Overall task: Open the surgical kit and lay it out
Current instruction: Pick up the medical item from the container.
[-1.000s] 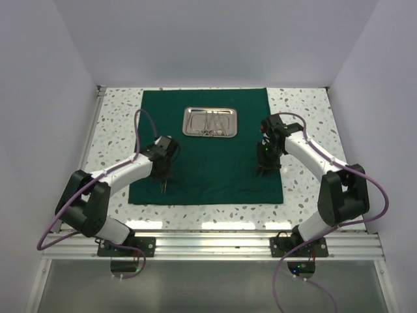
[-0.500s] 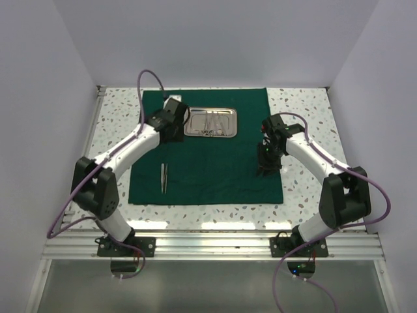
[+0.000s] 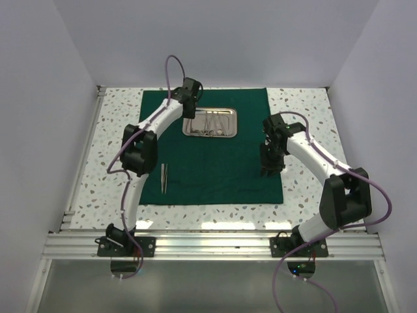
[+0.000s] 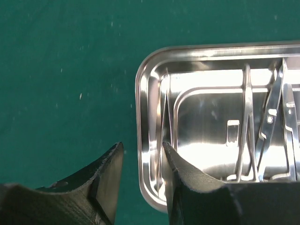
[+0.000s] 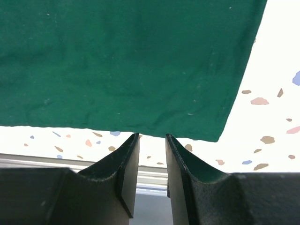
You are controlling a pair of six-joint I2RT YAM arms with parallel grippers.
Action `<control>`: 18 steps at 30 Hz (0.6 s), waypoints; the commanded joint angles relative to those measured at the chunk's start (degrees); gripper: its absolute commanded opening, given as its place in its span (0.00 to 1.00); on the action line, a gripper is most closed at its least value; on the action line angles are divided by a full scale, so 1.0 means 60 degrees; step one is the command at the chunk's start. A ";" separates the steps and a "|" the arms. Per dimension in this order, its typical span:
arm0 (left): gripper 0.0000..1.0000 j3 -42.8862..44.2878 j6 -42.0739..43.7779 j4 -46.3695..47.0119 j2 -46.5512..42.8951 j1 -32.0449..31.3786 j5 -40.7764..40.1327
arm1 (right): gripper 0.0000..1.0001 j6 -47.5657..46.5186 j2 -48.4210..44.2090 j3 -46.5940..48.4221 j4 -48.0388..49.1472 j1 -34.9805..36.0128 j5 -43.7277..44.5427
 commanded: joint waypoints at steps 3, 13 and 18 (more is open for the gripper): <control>0.43 0.1445 0.0505 0.0198 0.0616 0.0234 0.0649 | 0.33 -0.0177 -0.0155 0.0720 -0.0528 0.0004 0.0399; 0.43 0.0917 0.0534 0.0975 0.0777 0.0307 0.1325 | 0.33 0.0218 0.0592 0.1365 -0.0631 0.0018 0.0399; 0.43 0.1152 0.0476 0.0916 0.1274 0.0336 0.1428 | 0.33 0.0277 0.0768 0.1555 -0.0704 0.0018 0.0399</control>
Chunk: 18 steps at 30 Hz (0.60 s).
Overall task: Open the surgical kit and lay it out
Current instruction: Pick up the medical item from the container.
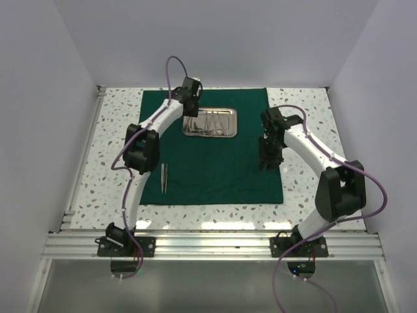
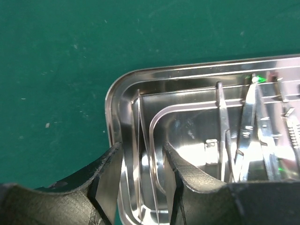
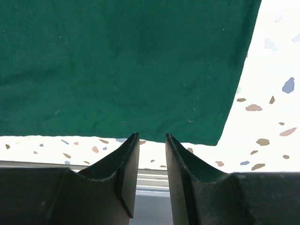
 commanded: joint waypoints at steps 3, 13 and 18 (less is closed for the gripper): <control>0.44 0.0300 0.0180 0.0312 0.0627 0.0151 0.0357 | 0.33 0.0153 0.0142 0.0517 -0.0340 0.0018 0.0122; 0.41 0.0007 0.0019 0.0195 0.1009 0.0283 0.0620 | 0.33 0.0183 0.0464 0.0781 -0.0369 0.0018 0.0122; 0.35 -0.0768 -0.0200 -0.0025 0.0658 0.0429 0.1206 | 0.33 0.0227 0.0596 0.0694 -0.0063 0.0018 0.0020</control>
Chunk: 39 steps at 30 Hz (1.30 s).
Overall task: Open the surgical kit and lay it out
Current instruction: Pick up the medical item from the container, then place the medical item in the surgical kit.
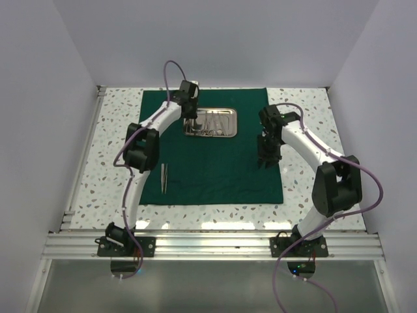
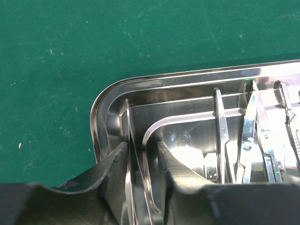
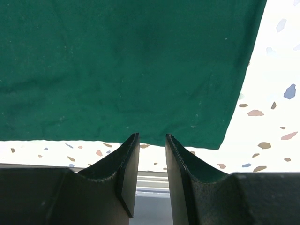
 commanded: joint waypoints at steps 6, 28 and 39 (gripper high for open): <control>0.17 -0.2018 -0.0201 -0.0450 -0.0318 0.0218 0.0877 | 0.32 0.0096 0.0606 0.0512 0.0158 0.0018 -0.0446; 0.00 -0.2831 -0.0158 -0.1082 -0.3987 0.0145 0.0219 | 0.31 -0.0212 0.0592 0.0850 0.0216 0.0004 -0.0650; 0.00 -0.8005 -0.0289 -0.0011 -0.7758 0.0115 0.0116 | 0.31 -0.0168 -0.0023 -0.0131 0.0772 0.0033 -0.0900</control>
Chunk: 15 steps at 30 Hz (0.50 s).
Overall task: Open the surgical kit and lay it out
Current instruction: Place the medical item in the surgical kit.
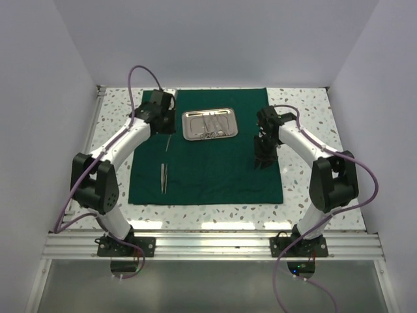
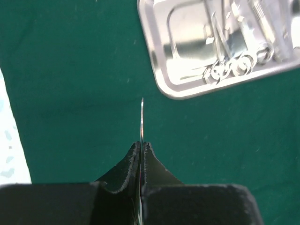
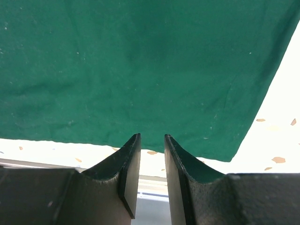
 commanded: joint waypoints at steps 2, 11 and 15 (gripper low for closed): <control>0.00 -0.1457 -0.0256 0.0302 -0.0547 -0.0027 -0.0215 | 0.31 -0.0048 -0.0606 -0.0146 0.0343 0.0000 -0.0324; 0.00 -0.4241 -0.0769 0.0829 -0.2085 -0.0085 -0.0216 | 0.31 -0.0033 -0.1367 -0.0789 0.0489 0.0014 -0.0310; 0.00 -0.5060 -0.0916 0.0961 -0.2714 -0.0085 -0.0186 | 0.31 -0.0033 -0.1734 -0.1142 0.0548 0.0029 -0.0339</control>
